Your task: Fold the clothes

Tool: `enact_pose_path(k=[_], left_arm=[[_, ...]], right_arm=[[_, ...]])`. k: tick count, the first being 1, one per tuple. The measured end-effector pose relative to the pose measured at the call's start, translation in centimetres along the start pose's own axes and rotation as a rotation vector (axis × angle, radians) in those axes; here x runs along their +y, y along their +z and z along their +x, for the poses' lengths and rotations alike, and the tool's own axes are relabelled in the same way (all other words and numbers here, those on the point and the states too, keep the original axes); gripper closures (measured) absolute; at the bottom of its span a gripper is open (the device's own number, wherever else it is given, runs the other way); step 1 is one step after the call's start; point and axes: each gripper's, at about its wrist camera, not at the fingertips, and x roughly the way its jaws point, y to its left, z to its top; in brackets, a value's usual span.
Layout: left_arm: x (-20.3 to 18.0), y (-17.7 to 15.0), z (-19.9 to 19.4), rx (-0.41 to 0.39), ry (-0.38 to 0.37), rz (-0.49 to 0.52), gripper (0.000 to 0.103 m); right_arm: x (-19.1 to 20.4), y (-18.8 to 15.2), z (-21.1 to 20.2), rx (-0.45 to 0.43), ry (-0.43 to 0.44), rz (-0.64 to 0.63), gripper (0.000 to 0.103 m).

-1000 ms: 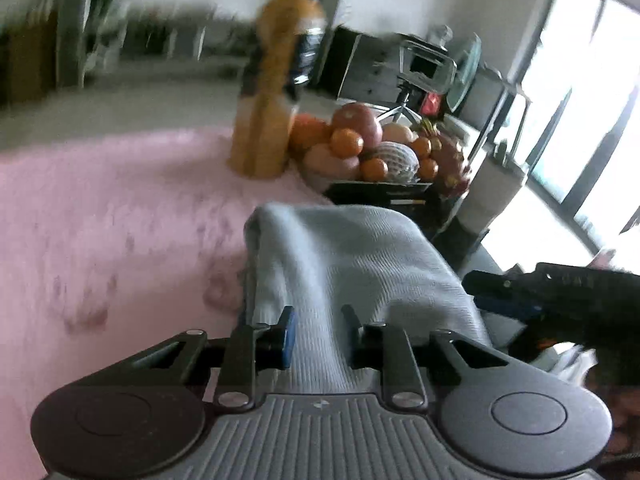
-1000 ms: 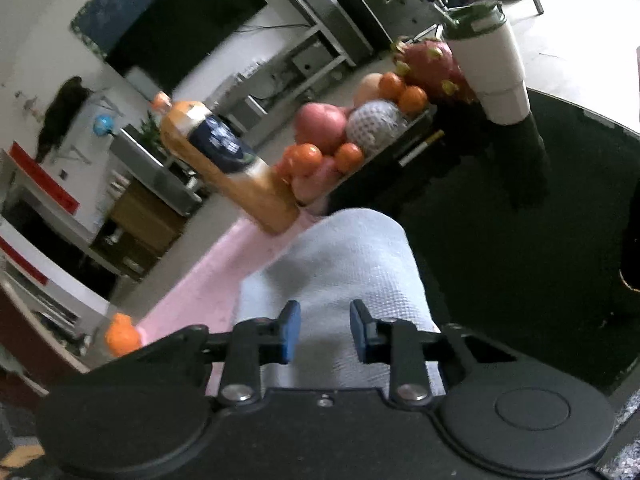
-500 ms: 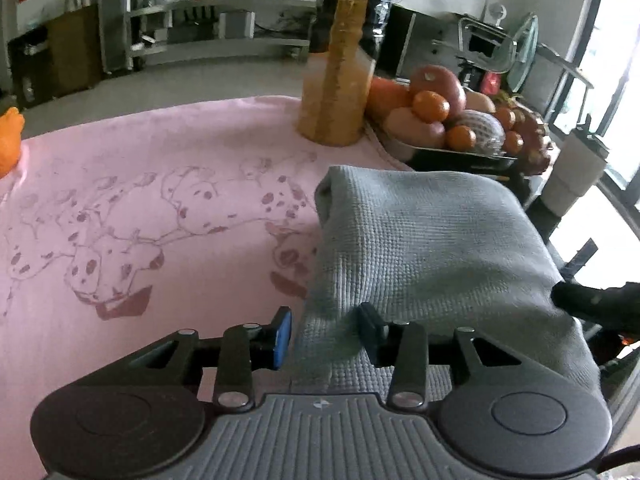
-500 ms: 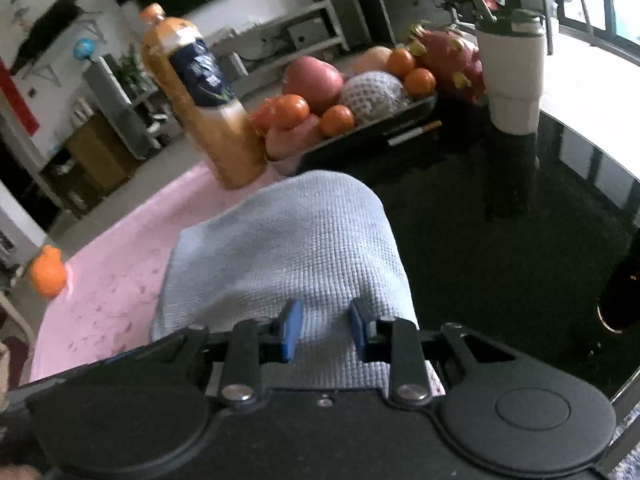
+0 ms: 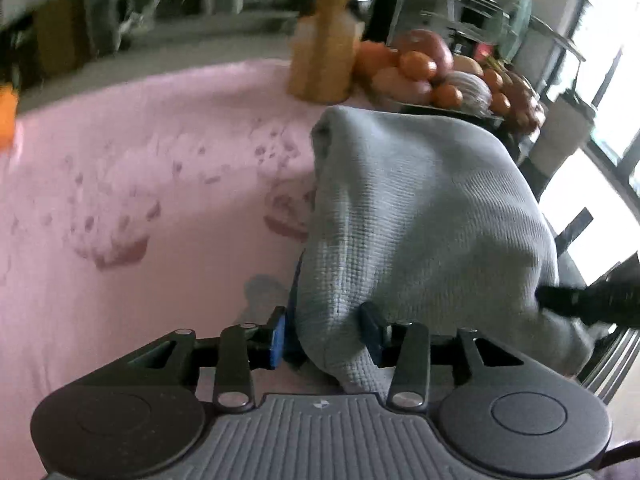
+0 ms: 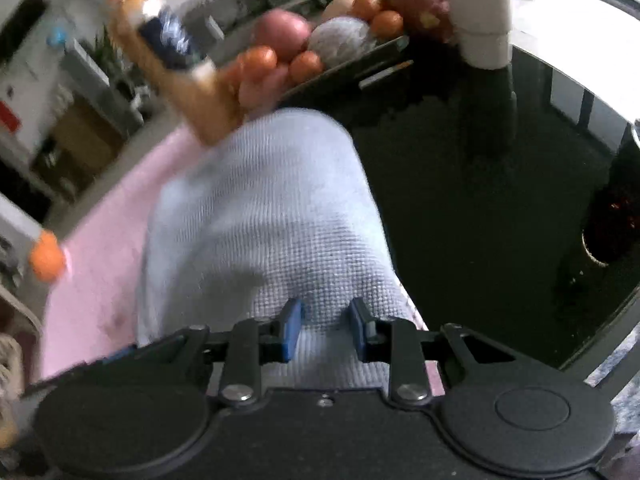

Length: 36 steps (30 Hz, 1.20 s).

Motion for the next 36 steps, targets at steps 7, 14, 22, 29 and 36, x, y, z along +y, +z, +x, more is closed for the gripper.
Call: enact_pose_path(k=[7, 14, 22, 29, 36], left_arm=[[1.5, 0.3, -3.2, -0.037, -0.13, -0.024, 0.064], [-0.9, 5.1, -2.5, -0.121, -0.057, 0.025, 0.065], [-0.4, 7.3, 4.5, 0.031, 0.035, -0.04, 0.054], [-0.2, 5.4, -2.4, 0.033, 0.033, -0.029, 0.036], [-2.7, 1.9, -10.6, 0.039, 0.06, 0.06, 0.016]], right_arm=[[0.0, 0.5, -2.4, -0.061, 0.022, 0.004, 0.074], [-0.2, 3.0, -3.0, -0.228, 0.077, 0.091, 0.074], [1.1, 4.7, 2.3, -0.128, -0.014, 0.058, 0.079], [1.7, 3.7, -2.1, -0.187, 0.062, 0.116, 0.047], [4.2, -0.9, -9.5, -0.251, 0.048, 0.081, 0.0]])
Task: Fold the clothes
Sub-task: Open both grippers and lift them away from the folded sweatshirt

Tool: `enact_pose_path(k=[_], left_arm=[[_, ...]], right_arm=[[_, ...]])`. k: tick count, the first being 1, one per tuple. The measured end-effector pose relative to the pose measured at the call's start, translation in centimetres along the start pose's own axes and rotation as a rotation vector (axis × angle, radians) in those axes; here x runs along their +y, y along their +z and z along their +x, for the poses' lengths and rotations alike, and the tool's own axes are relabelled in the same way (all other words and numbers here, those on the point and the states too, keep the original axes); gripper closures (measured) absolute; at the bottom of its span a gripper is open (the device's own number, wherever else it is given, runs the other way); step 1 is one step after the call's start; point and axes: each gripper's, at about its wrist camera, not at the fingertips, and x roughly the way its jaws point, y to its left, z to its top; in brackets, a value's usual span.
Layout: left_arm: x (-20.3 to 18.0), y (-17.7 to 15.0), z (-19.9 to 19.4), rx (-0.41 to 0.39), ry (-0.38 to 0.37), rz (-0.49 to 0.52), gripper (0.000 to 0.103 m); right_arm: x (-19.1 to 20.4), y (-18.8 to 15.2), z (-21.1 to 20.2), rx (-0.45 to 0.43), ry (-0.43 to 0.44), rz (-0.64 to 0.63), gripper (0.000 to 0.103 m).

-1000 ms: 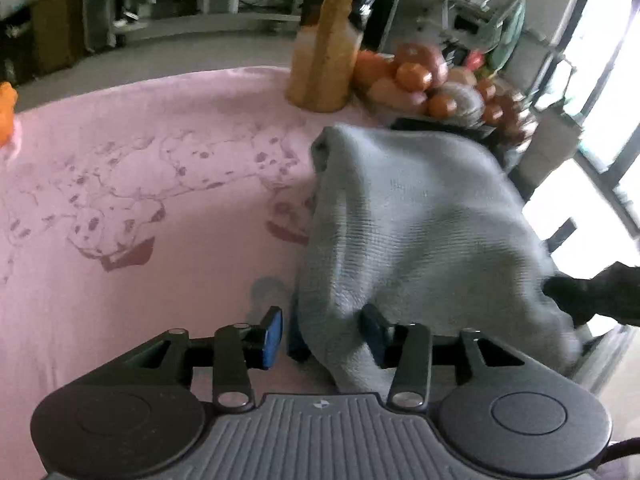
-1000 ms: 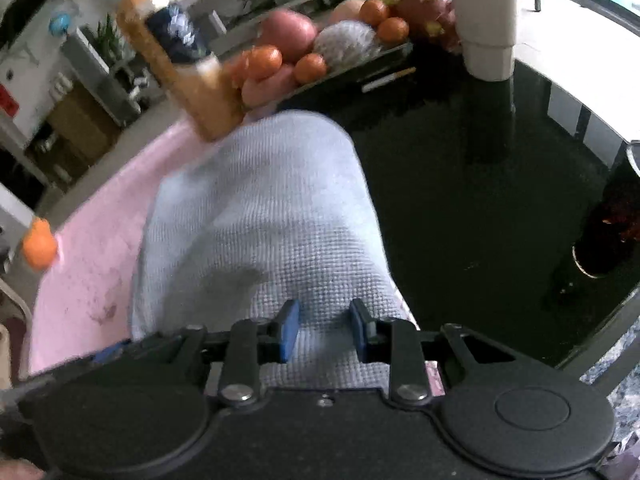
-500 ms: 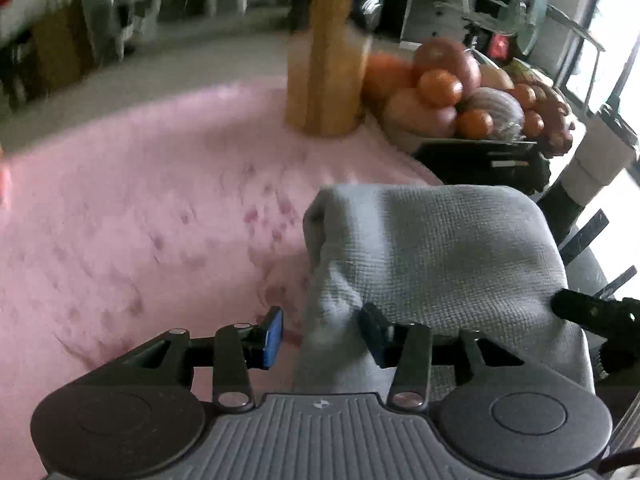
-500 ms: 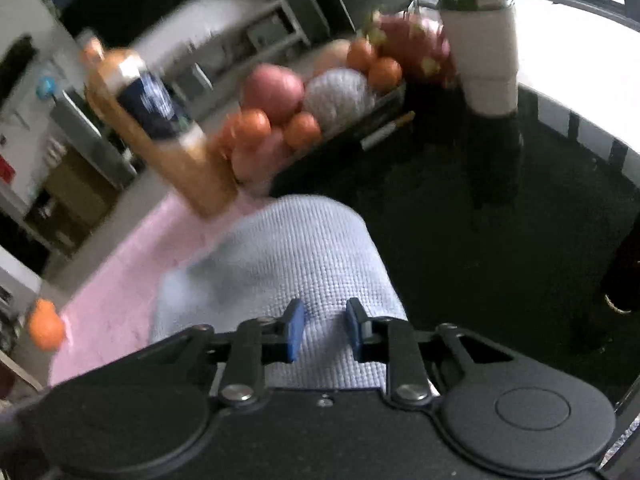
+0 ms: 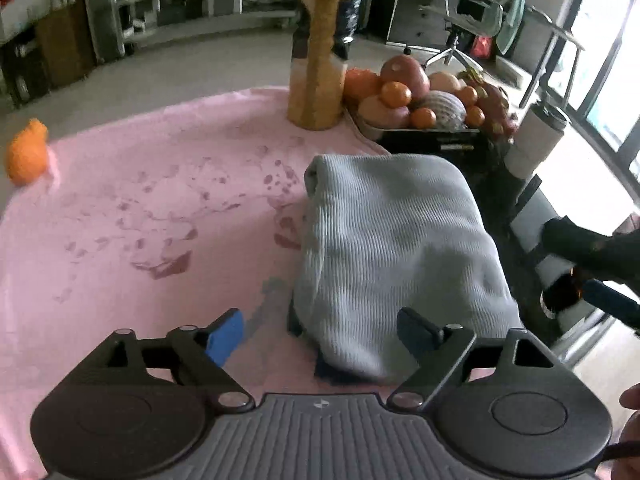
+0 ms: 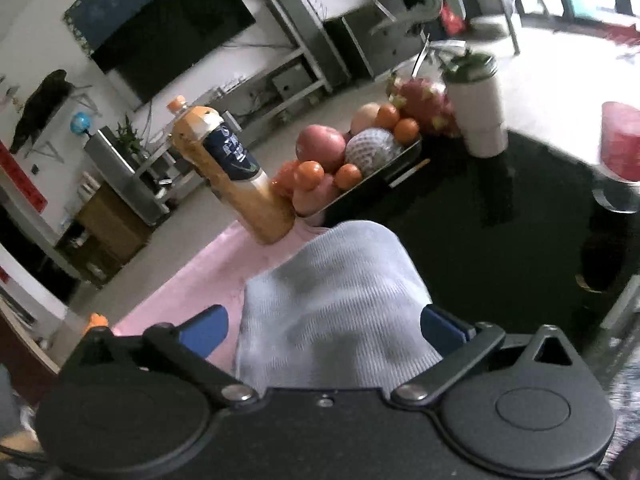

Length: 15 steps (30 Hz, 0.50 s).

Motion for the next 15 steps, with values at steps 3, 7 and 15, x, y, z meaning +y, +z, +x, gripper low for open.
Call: enact_pose_path(k=[3, 7, 15], left_arm=[[-0.7, -0.7, -2.5, -0.001, 0.002, 0.027, 0.007], [0.0, -1.5, -5.5, 0.007, -0.044, -0.005, 0.003], [0.6, -3.8, -11.0, -0.101, 0.012, 0.062, 0.001]], right_arm=[[1.6, -1.1, -2.8, 0.015, -0.055, -0.052, 0.0], [4.3, -1.2, -6.4, 0.014, -0.135, -0.166, 0.0], [5.9, -3.2, -11.0, -0.005, -0.261, -0.226, 0.0]])
